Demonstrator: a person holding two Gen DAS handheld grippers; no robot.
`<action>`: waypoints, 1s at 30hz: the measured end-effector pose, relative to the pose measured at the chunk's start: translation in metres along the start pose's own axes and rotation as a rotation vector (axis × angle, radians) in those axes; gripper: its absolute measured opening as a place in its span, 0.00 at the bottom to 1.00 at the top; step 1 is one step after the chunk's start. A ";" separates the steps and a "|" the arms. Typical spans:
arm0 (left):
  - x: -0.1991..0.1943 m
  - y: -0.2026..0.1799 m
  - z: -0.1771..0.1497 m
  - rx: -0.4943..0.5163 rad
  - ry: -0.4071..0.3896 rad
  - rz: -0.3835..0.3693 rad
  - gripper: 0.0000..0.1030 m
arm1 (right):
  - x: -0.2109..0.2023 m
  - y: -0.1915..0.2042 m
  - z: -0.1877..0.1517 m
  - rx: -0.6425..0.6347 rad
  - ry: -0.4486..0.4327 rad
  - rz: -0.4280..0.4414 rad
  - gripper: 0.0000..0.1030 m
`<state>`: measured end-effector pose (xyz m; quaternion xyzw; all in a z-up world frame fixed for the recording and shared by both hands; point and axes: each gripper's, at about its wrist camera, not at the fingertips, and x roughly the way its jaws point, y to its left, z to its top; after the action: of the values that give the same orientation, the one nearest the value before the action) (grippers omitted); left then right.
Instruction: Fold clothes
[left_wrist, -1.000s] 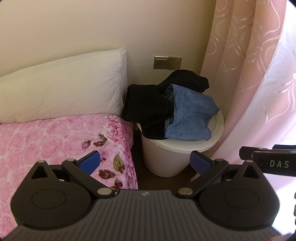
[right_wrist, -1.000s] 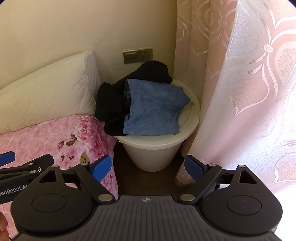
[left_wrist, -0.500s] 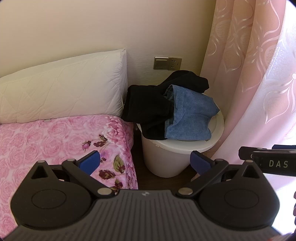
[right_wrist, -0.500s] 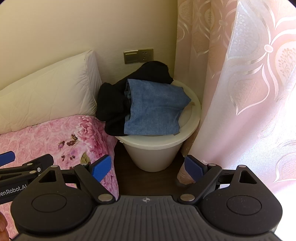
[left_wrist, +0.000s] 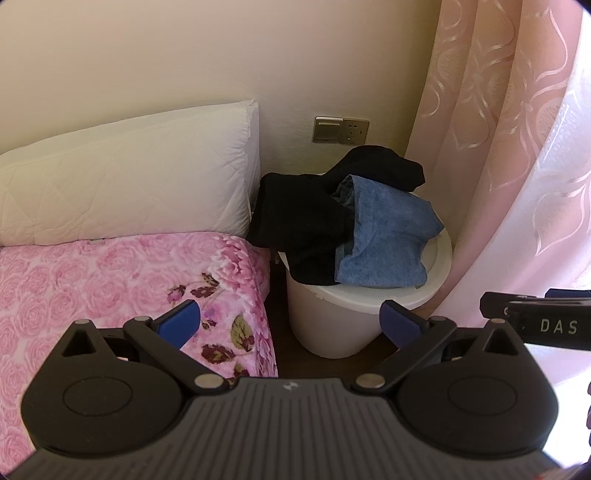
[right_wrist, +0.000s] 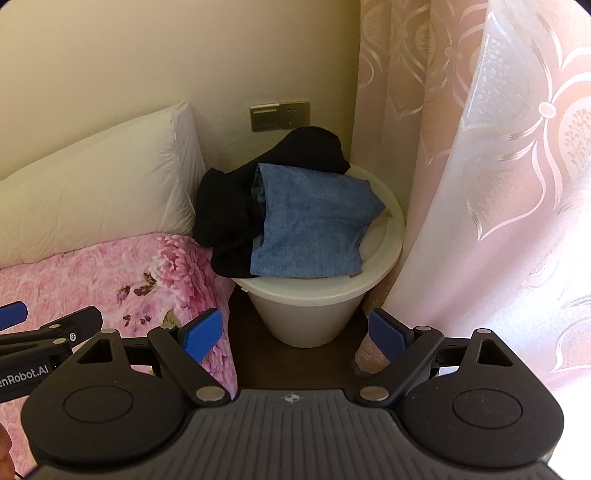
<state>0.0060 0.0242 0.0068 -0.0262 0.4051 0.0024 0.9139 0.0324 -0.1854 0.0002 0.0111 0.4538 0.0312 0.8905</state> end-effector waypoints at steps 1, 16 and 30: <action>0.001 0.002 0.001 -0.002 0.001 0.000 0.99 | 0.002 0.000 0.001 0.002 0.002 -0.001 0.86; 0.039 0.018 0.012 -0.024 0.065 -0.005 0.99 | 0.042 0.000 0.015 0.017 0.053 0.002 0.86; 0.122 0.037 0.046 -0.129 0.154 0.017 0.99 | 0.137 -0.002 0.072 -0.082 0.115 0.098 0.84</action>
<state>0.1208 0.0613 -0.0546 -0.0820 0.4734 0.0341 0.8763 0.1712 -0.1782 -0.0677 -0.0051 0.5013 0.0939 0.8601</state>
